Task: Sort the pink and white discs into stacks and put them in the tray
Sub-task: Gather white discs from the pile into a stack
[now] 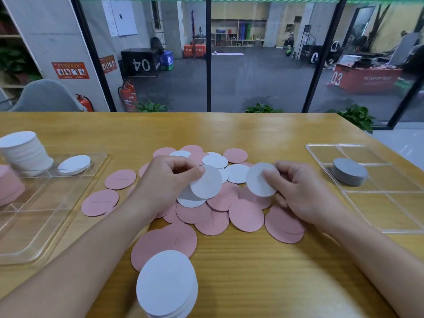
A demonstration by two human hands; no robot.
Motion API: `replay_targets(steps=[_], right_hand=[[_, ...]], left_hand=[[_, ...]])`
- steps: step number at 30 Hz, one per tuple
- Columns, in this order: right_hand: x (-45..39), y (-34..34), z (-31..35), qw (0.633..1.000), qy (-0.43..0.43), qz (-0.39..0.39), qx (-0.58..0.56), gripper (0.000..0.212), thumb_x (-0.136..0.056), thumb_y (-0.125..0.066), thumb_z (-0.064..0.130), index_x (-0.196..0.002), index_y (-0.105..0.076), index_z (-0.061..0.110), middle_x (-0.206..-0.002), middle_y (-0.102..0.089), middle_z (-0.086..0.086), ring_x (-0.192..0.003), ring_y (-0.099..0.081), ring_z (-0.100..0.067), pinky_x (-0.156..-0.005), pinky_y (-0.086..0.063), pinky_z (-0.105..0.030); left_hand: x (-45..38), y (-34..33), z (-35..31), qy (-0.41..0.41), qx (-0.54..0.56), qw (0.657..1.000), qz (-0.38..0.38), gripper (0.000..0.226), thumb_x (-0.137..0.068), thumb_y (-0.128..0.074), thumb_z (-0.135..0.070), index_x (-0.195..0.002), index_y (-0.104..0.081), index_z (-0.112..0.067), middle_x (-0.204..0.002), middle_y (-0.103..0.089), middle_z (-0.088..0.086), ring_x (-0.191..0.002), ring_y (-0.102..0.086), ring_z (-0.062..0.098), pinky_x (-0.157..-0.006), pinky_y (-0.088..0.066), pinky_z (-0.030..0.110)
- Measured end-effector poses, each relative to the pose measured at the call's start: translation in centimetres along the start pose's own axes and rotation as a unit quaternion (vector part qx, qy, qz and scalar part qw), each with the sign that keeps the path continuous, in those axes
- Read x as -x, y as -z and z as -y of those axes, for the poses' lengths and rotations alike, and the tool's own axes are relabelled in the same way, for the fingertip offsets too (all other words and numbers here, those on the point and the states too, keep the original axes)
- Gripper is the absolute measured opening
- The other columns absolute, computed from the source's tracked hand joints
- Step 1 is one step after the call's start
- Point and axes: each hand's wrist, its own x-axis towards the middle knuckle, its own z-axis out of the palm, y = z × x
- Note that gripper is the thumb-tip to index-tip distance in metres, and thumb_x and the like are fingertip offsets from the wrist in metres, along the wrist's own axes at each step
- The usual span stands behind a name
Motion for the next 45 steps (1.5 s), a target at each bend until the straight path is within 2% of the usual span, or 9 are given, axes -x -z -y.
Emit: replay_targets(steps=[4,11,15,20,26,30,33,39,45], right_hand=[[1.1,-0.9,0.8,0.998,0.057,0.015,0.0,0.018,-0.105,-0.07,0.029,-0.09,-0.067,0.019,-0.06,-0.064,-0.009,-0.048,-0.052,-0.022,-0.052,-0.04,-0.035],[1.9,-2.8,1.6,0.977,0.162,0.002,0.14,0.021,-0.098,-0.076,0.033,-0.111,-0.059,0.034,-0.084,-0.063,0.024,-0.072,-0.058,-0.008,-0.063,-0.039,-0.017],[1.9,-3.4,1.1,0.959,0.178,0.042,0.214,0.01,-0.104,-0.064,0.033,-0.101,-0.054,0.031,-0.079,-0.057,0.013,-0.073,-0.055,-0.012,-0.063,-0.043,-0.034],[2.1,-3.8,0.5,0.953,0.178,0.063,0.238,0.031,-0.106,-0.06,0.033,-0.086,-0.039,0.026,-0.075,-0.052,0.009,-0.071,-0.049,-0.018,-0.066,-0.046,-0.044],[2.1,-4.0,0.3,0.959,0.167,0.07,0.217,0.031,-0.106,-0.062,0.033,-0.087,-0.04,0.023,-0.078,-0.053,0.008,-0.072,-0.048,-0.02,-0.066,-0.044,-0.038],[2.1,-3.9,0.3,0.961,0.17,0.069,0.208,0.03,-0.106,-0.063,0.033,-0.087,-0.042,0.021,-0.077,-0.054,0.007,-0.072,-0.049,-0.021,-0.067,-0.045,-0.038],[2.1,-3.8,0.3,0.962,0.168,0.071,0.205,0.03,-0.106,-0.062,0.033,-0.087,-0.043,0.02,-0.073,-0.053,0.006,-0.071,-0.047,-0.021,-0.067,-0.044,-0.038],[2.0,-3.6,0.2,0.967,0.169,0.062,0.182,0.028,-0.105,-0.062,0.035,-0.088,-0.049,0.016,-0.072,-0.055,0.005,-0.07,-0.048,-0.021,-0.068,-0.043,-0.037],[2.1,-3.4,0.4,0.969,0.165,0.055,0.176,0.03,-0.106,-0.06,0.037,-0.088,-0.051,0.016,-0.072,-0.055,0.001,-0.068,-0.047,-0.02,-0.064,-0.041,-0.034]], left_hand=[[0.4,-0.3,-0.8,-0.045,-0.026,0.998,0.038,0.017,-0.103,-0.078,-0.024,-0.089,-0.084,-0.016,-0.086,-0.078,0.005,-0.077,-0.066,0.011,-0.076,-0.05,0.032],[1.0,-0.9,-1.4,-0.114,-0.069,0.978,0.162,0.019,-0.107,-0.07,-0.008,-0.092,-0.082,-0.011,-0.084,-0.076,0.006,-0.076,-0.066,0.021,-0.078,-0.055,0.034],[1.2,-0.3,-1.5,-0.109,-0.106,0.973,0.175,0.025,-0.11,-0.065,-0.009,-0.11,-0.085,-0.023,-0.092,-0.079,-0.002,-0.087,-0.073,0.013,-0.084,-0.057,0.024],[0.4,3.1,-1.5,-0.067,-0.28,0.954,0.084,0.007,-0.095,-0.085,-0.038,-0.098,-0.08,-0.034,-0.091,-0.075,-0.018,-0.082,-0.067,0.002,-0.073,-0.052,0.02],[0.5,4.0,-0.7,-0.007,-0.381,0.918,0.11,0.053,-0.07,-0.09,-0.07,-0.114,-0.074,-0.046,-0.102,-0.068,-0.022,-0.09,-0.062,-0.005,-0.079,-0.053,0.028],[0.8,3.1,-1.3,-0.014,-0.362,0.926,0.105,0.042,-0.074,-0.092,-0.057,-0.109,-0.074,-0.043,-0.109,-0.066,-0.026,-0.096,-0.06,-0.007,-0.083,-0.054,0.031],[0.7,3.0,-1.2,0.011,-0.323,0.941,0.098,0.044,-0.075,-0.096,-0.045,-0.105,-0.065,-0.039,-0.09,-0.067,-0.025,-0.075,-0.062,-0.002,-0.069,-0.049,0.03],[0.2,2.9,-1.8,-0.037,-0.171,0.984,0.019,0.005,-0.101,-0.079,-0.017,-0.1,-0.075,-0.019,-0.085,-0.079,-0.002,-0.065,-0.068,0.005,-0.056,-0.048,0.014],[0.4,1.5,-0.7,-0.08,-0.125,0.988,0.032,0.011,-0.105,-0.074,-0.02,-0.095,-0.073,-0.023,-0.08,-0.074,-0.005,-0.065,-0.064,0.01,-0.068,-0.054,0.03]])
